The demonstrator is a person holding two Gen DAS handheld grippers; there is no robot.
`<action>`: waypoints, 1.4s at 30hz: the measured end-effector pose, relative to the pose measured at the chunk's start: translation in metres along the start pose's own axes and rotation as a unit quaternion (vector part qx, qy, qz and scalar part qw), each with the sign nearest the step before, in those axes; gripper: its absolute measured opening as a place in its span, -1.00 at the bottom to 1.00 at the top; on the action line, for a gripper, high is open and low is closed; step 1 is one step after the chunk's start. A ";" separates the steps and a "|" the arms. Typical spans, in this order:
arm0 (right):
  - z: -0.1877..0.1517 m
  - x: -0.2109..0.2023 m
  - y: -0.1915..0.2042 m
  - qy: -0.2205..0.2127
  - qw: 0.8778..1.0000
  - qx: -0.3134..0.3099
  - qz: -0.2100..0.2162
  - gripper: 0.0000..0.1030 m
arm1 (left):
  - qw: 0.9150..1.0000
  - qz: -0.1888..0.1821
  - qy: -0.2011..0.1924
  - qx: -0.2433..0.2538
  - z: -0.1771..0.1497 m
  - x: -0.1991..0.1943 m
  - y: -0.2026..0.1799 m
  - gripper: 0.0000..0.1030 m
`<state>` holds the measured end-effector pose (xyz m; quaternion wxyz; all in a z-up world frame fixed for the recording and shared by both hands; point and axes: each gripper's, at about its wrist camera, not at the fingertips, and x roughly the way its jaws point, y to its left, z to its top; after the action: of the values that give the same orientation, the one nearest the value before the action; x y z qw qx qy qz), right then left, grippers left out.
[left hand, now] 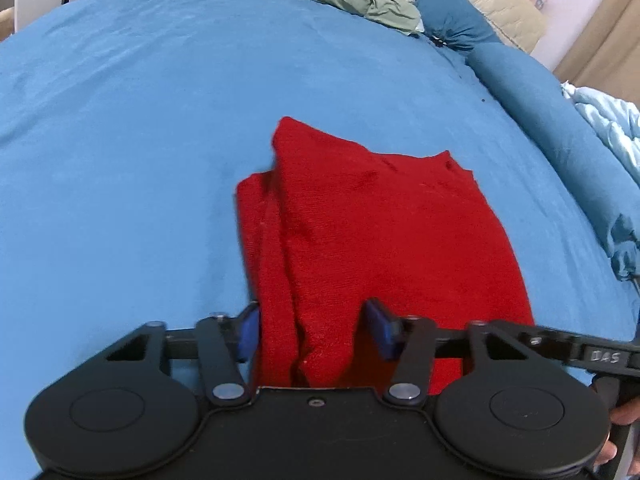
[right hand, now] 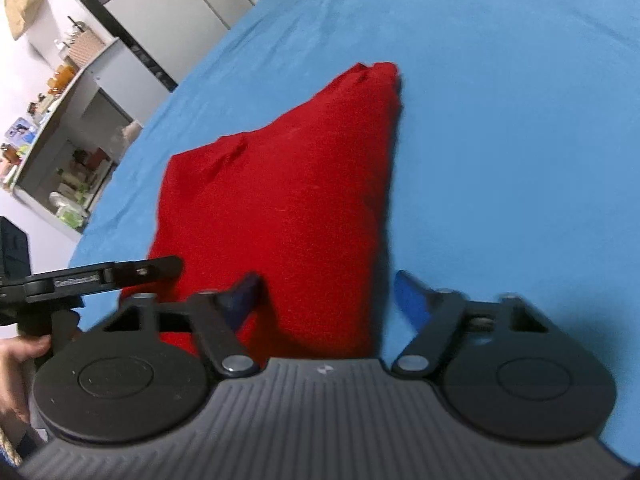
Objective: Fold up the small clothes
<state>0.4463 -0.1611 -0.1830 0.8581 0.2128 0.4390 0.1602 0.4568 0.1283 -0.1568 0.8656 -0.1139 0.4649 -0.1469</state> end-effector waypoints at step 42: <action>-0.156 -0.205 -0.057 -0.093 0.983 -0.069 -0.139 0.57 | 0.985 0.112 -0.071 0.112 -0.176 -0.061 -0.166 0.46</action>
<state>0.2073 -0.2699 -0.1534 0.9218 0.1040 0.3703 0.0482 0.2524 -0.0147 -0.1498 0.9148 0.0260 0.3925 -0.0917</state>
